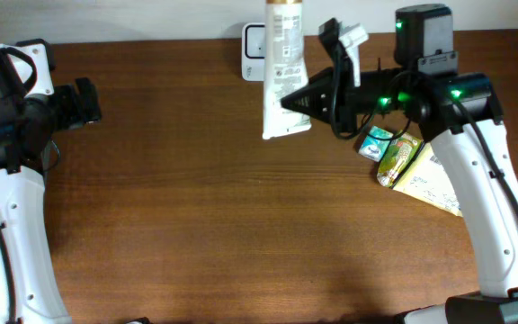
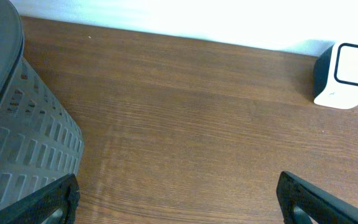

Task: Scan the item barcode
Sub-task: 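Hold the white tube in front of the scanner box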

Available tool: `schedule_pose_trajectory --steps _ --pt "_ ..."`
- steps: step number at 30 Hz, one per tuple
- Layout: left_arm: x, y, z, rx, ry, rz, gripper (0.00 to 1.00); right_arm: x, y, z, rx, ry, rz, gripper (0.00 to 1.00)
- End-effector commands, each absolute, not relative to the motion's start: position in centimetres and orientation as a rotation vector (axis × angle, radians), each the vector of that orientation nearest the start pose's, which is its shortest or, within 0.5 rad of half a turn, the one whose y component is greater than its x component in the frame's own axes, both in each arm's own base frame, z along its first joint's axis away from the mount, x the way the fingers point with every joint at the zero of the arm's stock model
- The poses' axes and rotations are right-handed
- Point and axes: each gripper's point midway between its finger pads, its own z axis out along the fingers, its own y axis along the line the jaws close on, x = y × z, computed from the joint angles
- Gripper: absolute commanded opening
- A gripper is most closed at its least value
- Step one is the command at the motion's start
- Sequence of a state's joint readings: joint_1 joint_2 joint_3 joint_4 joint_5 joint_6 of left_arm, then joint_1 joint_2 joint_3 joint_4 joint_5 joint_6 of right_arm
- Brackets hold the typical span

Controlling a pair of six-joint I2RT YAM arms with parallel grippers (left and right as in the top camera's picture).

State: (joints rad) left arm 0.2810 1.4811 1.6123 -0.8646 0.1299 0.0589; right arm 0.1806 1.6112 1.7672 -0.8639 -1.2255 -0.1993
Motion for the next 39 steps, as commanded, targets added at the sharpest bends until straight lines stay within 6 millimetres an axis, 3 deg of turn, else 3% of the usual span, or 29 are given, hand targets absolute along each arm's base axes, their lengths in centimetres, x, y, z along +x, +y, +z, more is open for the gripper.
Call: schedule_pose_trajectory --steps 1,9,15,19,24,28,31,33,36,39 --pt "40.2 9.4 30.8 -0.189 2.278 0.03 0.99 31.5 22.1 41.2 -0.971 1.721 1.415 0.04" --pt "40.2 9.4 30.8 -0.189 2.278 0.03 0.99 32.2 22.0 40.7 -0.947 1.745 1.435 0.04" --pt "40.2 9.4 30.8 -0.189 2.278 0.03 0.99 32.4 22.1 37.6 -0.942 1.835 1.464 0.04" --pt "40.2 9.4 30.8 -0.189 2.278 0.03 0.99 33.5 21.6 33.9 -0.878 2.031 1.359 0.04" --pt "40.2 9.4 30.8 -0.189 2.278 0.03 0.99 33.3 23.3 30.7 -0.916 2.171 1.26 0.04" --pt "40.2 9.4 30.8 -0.189 2.278 0.03 0.99 31.3 24.6 29.9 -1.058 2.156 1.251 0.04" --pt "40.2 9.4 30.8 -0.189 2.278 0.03 0.99 31.5 24.1 29.8 -1.036 2.171 1.25 0.04" --pt "40.2 9.4 30.8 -0.189 2.278 0.03 0.99 32.3 23.6 29.3 -0.998 2.216 1.191 0.04" --pt "40.2 9.4 30.8 -0.189 2.278 0.03 0.99 35.6 22.3 26.7 -0.879 2.37 0.816 0.04" --pt "40.2 9.4 30.8 -0.189 2.278 0.03 0.99 38.5 21.7 27.2 -0.79 2.357 0.606 0.04"
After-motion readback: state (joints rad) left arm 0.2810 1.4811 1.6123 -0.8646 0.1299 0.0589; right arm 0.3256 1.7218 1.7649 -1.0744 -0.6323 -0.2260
